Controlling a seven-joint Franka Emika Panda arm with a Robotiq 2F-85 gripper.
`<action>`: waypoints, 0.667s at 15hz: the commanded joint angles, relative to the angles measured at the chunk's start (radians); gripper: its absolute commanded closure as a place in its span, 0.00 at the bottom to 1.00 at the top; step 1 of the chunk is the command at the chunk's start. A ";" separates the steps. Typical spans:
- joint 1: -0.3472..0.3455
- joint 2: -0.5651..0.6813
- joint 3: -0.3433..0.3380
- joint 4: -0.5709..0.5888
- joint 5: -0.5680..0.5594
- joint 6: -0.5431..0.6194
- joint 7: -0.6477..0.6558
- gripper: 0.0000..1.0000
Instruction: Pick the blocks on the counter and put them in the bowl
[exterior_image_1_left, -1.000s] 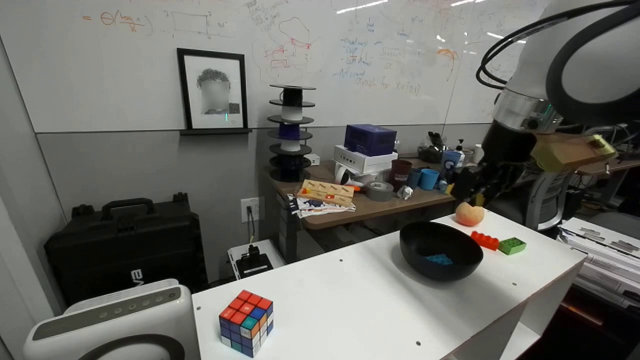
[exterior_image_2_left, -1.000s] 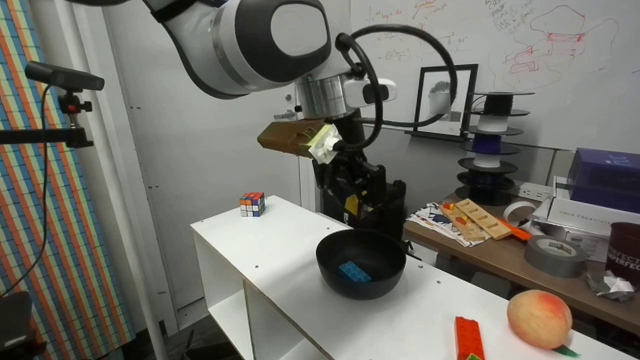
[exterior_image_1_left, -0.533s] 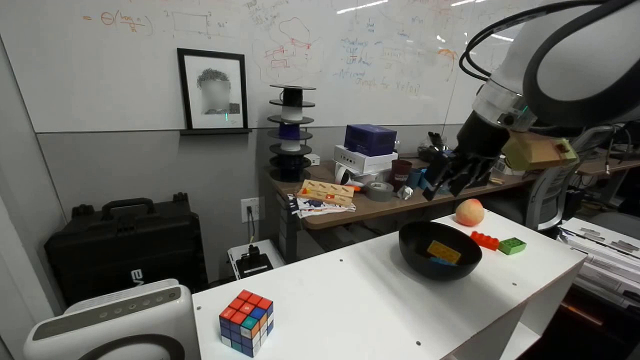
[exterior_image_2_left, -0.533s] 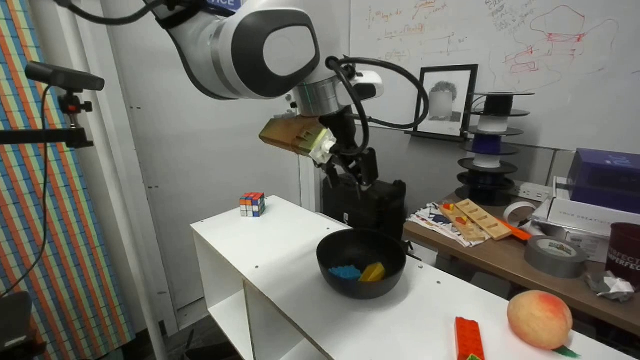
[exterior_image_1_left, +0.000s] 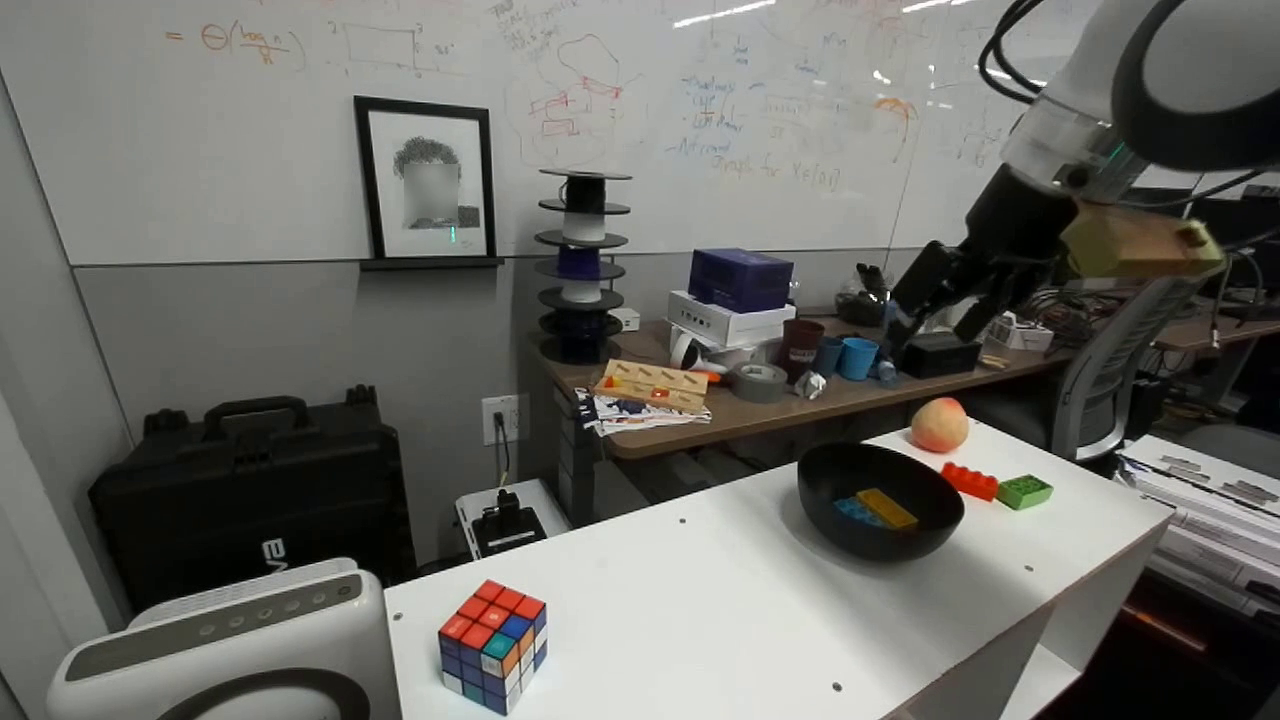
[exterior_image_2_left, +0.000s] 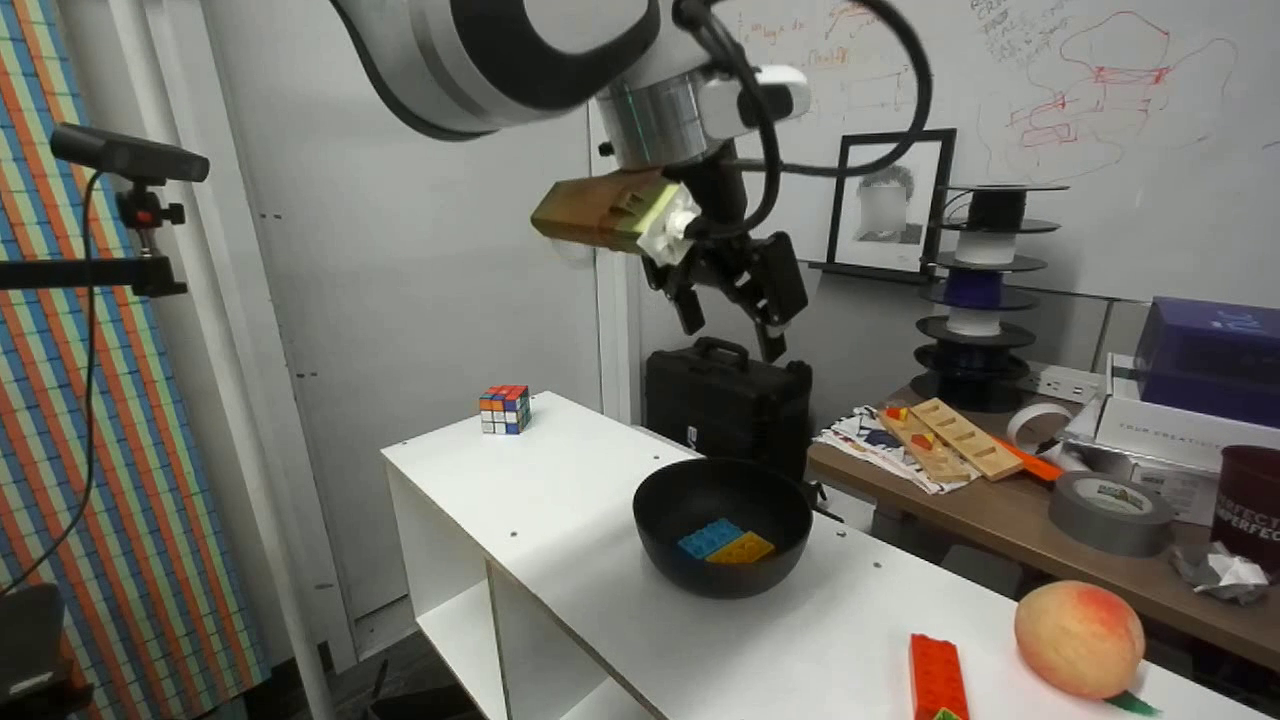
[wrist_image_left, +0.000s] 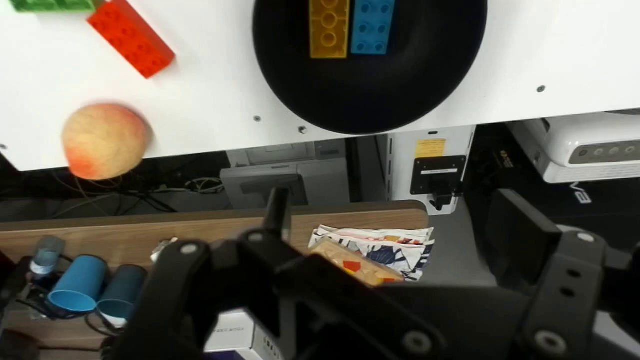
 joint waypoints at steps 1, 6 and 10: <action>-0.036 -0.220 -0.019 -0.128 0.012 -0.139 -0.017 0.00; -0.101 -0.439 -0.050 -0.174 0.109 -0.469 -0.197 0.00; -0.102 -0.440 -0.072 -0.140 0.087 -0.543 -0.180 0.00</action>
